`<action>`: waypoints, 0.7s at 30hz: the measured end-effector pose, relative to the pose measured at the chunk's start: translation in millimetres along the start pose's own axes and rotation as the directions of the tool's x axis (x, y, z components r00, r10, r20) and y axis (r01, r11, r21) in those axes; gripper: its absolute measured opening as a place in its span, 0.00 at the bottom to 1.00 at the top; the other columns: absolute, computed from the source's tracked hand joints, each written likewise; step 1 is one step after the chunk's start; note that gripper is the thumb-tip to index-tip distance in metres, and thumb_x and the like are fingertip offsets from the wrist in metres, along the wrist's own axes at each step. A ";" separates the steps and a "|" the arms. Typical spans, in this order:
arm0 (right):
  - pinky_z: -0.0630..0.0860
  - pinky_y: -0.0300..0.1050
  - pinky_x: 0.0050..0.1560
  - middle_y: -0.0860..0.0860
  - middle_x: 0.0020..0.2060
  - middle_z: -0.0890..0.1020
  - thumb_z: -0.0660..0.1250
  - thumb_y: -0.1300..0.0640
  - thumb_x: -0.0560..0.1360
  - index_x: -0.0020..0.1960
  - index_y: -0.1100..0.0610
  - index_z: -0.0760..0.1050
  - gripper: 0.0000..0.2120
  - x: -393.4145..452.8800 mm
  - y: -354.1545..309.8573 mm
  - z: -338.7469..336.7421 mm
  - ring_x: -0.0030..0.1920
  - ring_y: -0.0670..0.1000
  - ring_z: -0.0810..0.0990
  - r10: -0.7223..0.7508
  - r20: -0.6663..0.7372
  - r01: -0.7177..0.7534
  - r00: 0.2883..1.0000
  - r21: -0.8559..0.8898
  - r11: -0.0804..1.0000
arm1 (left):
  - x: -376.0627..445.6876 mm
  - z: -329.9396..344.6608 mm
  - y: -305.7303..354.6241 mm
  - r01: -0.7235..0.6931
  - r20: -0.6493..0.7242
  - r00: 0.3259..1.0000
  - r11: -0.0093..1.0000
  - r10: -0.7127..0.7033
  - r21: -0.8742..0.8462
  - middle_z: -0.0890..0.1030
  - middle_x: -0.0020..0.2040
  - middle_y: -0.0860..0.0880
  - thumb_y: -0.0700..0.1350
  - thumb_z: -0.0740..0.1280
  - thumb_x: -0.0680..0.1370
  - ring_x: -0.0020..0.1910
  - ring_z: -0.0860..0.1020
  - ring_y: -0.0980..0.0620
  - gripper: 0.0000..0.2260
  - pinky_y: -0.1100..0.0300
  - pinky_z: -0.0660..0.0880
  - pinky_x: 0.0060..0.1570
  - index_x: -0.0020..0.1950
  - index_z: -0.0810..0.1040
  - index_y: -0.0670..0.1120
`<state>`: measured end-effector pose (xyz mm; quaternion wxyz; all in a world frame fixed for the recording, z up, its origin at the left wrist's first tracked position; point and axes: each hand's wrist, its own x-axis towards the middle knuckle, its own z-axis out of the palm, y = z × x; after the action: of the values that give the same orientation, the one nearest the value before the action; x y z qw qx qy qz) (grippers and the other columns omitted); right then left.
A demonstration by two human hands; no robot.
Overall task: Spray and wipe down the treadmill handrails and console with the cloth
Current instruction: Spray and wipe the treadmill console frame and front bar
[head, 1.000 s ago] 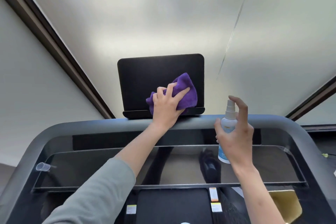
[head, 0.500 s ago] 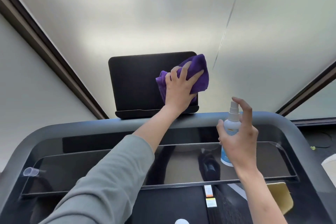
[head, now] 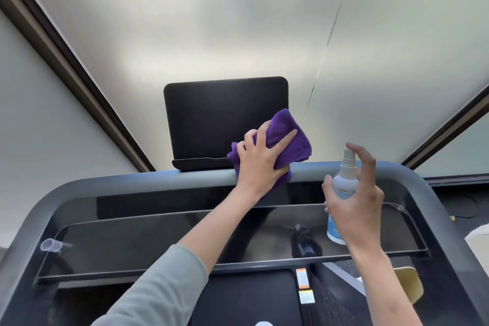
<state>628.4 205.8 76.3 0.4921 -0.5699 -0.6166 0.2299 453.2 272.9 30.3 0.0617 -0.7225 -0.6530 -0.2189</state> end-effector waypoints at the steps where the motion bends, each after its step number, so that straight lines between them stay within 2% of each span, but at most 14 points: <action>1: 0.81 0.60 0.36 0.54 0.33 0.77 0.70 0.69 0.74 0.69 0.48 0.64 0.30 -2.4 -0.6 1.3 0.28 0.58 0.79 -0.004 0.011 0.004 1.000 -0.005 1.000 | -1.1 7.2 3.9 -0.005 0.088 0.996 0.999 0.001 0.042 0.59 0.77 0.47 0.61 0.66 0.73 0.65 0.64 0.40 0.29 0.46 0.63 0.56 0.74 0.63 0.65; 3: 0.80 0.60 0.36 0.55 0.32 0.77 0.70 0.69 0.74 0.69 0.48 0.65 0.30 -6.8 -1.9 3.3 0.28 0.58 0.79 -0.007 0.028 0.008 1.000 -0.012 1.000 | -7.2 20.0 3.9 0.014 0.168 0.985 0.996 -0.028 0.084 0.57 0.78 0.48 0.65 0.63 0.75 0.67 0.63 0.40 0.28 0.45 0.62 0.58 0.74 0.62 0.65; 7: 0.80 0.60 0.35 0.55 0.32 0.77 0.70 0.69 0.74 0.68 0.47 0.64 0.30 -8.7 -3.7 5.5 0.27 0.59 0.78 -0.008 0.042 0.009 0.999 -0.019 1.000 | -17.1 21.8 -5.1 0.060 0.105 0.992 0.995 -0.068 0.078 0.69 0.71 0.47 0.63 0.67 0.72 0.61 0.70 0.41 0.25 0.46 0.66 0.54 0.69 0.70 0.63; 9: 0.80 0.60 0.35 0.55 0.33 0.76 0.70 0.69 0.74 0.68 0.45 0.63 0.31 -6.7 -5.7 5.4 0.27 0.59 0.78 -0.017 0.052 0.018 0.999 -0.020 1.000 | -25.3 15.4 -19.7 0.099 0.069 0.992 0.993 -0.104 0.069 0.72 0.67 0.47 0.61 0.69 0.70 0.60 0.71 0.41 0.25 0.47 0.66 0.54 0.67 0.73 0.62; 13: 0.80 0.60 0.35 0.56 0.33 0.76 0.70 0.69 0.75 0.68 0.44 0.63 0.31 -1.3 -5.2 6.1 0.28 0.60 0.78 -0.018 0.048 0.018 0.999 -0.002 1.000 | -51.2 0.7 -59.8 0.242 0.017 0.970 0.967 -0.244 0.083 0.71 0.67 0.47 0.58 0.71 0.71 0.61 0.69 0.41 0.24 0.46 0.64 0.55 0.67 0.75 0.60; 16: 0.80 0.61 0.36 0.54 0.34 0.75 0.69 0.68 0.75 0.68 0.45 0.64 0.30 0.1 -3.9 7.2 0.28 0.60 0.78 -0.014 0.042 0.014 0.999 0.007 1.000 | -52.4 0.1 -56.6 0.368 -0.016 0.930 0.929 -0.368 0.040 0.68 0.69 0.47 0.56 0.72 0.72 0.62 0.66 0.41 0.24 0.45 0.64 0.56 0.68 0.74 0.60; 18: 0.81 0.61 0.36 0.53 0.34 0.75 0.70 0.69 0.75 0.68 0.45 0.64 0.31 0.0 -3.3 7.5 0.29 0.60 0.79 -0.014 0.047 0.014 0.999 -0.003 1.000 | -39.4 5.5 -32.3 0.328 -0.048 0.944 0.945 -0.328 0.001 0.68 0.70 0.46 0.55 0.72 0.72 0.61 0.67 0.41 0.25 0.44 0.65 0.55 0.69 0.72 0.60; 21: 0.81 0.61 0.37 0.53 0.34 0.76 0.70 0.69 0.74 0.68 0.46 0.64 0.31 -0.5 -2.6 7.6 0.28 0.59 0.79 -0.016 0.059 0.017 0.998 -0.014 1.000 | -25.9 19.2 6.4 0.068 -0.004 0.998 0.998 -0.068 0.017 0.68 0.72 0.45 0.56 0.69 0.73 0.63 0.67 0.41 0.26 0.44 0.65 0.58 0.71 0.69 0.61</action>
<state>620.5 206.8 75.1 0.4713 -0.5612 -0.6374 0.2381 462.6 255.5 4.0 0.0615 -0.6990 -0.6788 -0.2167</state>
